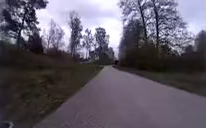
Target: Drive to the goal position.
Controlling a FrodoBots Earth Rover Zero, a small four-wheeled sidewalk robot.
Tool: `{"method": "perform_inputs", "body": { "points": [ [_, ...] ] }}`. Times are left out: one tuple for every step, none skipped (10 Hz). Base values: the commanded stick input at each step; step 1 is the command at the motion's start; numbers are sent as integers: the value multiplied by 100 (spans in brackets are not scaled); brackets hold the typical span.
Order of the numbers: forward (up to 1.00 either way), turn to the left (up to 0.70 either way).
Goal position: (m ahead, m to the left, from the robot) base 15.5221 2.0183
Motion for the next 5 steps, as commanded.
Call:
{"method": "perform_inputs", "body": {
  "points": [
    [100,0],
    [100,0],
    [100,-40],
    [100,-40],
    [100,-40]
  ]
}}
